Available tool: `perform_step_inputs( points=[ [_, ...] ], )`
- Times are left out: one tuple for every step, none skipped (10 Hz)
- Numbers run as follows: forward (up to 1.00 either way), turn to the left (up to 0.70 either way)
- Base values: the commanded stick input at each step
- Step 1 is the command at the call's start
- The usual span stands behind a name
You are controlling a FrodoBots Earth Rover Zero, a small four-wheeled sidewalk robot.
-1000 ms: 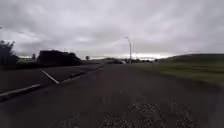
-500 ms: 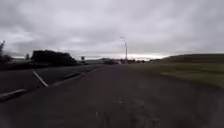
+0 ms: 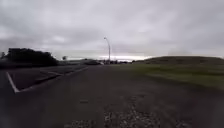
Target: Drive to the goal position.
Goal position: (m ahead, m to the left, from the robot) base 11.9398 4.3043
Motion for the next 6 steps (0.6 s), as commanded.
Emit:
perform_step_inputs(
  points=[
    [1.0, 0.0],
    [1.0, 0.0],
    [1.0, 0.0],
    [1.0, 0.0],
    [1.0, 0.0],
    [1.0, 0.0]
  ],
)
